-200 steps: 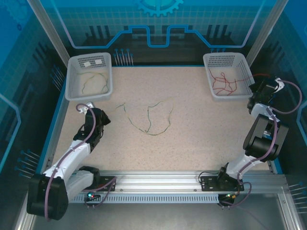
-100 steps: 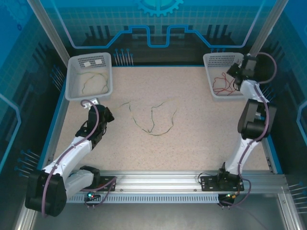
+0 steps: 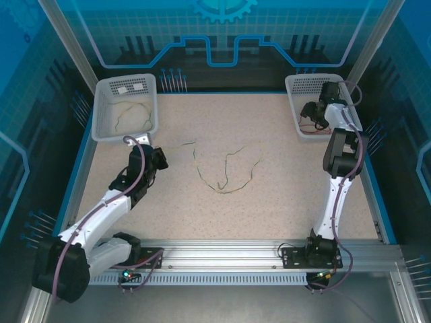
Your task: Untangle the cables
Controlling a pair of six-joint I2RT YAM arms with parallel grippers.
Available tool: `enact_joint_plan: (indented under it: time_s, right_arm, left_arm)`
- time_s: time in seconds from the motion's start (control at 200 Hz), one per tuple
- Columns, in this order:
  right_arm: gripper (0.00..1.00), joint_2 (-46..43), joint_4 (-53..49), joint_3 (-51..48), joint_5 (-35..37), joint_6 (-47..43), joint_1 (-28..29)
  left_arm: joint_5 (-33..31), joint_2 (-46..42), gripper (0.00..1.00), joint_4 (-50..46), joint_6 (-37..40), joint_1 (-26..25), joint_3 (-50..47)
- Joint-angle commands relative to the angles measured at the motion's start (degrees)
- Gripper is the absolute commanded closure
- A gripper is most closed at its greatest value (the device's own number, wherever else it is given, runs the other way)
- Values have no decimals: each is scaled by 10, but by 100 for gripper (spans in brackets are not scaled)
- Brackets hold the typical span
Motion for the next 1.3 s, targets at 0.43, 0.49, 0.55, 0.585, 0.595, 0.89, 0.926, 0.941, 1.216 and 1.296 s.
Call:
enact_joint_plan:
  time_s: [0.43,0.49,0.55,0.585,0.595,0.89,0.926,0.941,1.216,1.296]
  right_arm:
    - [0,-322,-29,-210,-12,-8,38]
    - [2,-311,-47,-197,-42,-13,31]
    - [5,-322,-57,-201,-58,-24,41]
    - [5,-339,-50,-220,-71,-20,50]
    - [5,-345,-46,-229,-78,-18,53]
    - [0,-479,239,-587,-331,103,128]
    - [0,-485,271,-621,-341,110,131]
    - [0,-487,284,-639,-346,112,133]
    - [2,-469,375,-708,-368,193,226]
    - [4,-458,411,-705,-341,243,267]
  left_arm:
    - [18,49,100,20,24,-22,31]
    - [21,53,100,19,26,-23,36]
    - [23,55,100,14,26,-25,42]
    - [24,54,100,15,27,-27,43]
    - [24,53,100,15,26,-27,43]
    - [29,76,100,29,22,-43,35]
    - [32,81,100,31,23,-44,36]
    - [32,83,100,32,23,-45,36]
    - [78,174,100,89,-1,-94,64]
    - [77,227,100,98,2,-131,91]
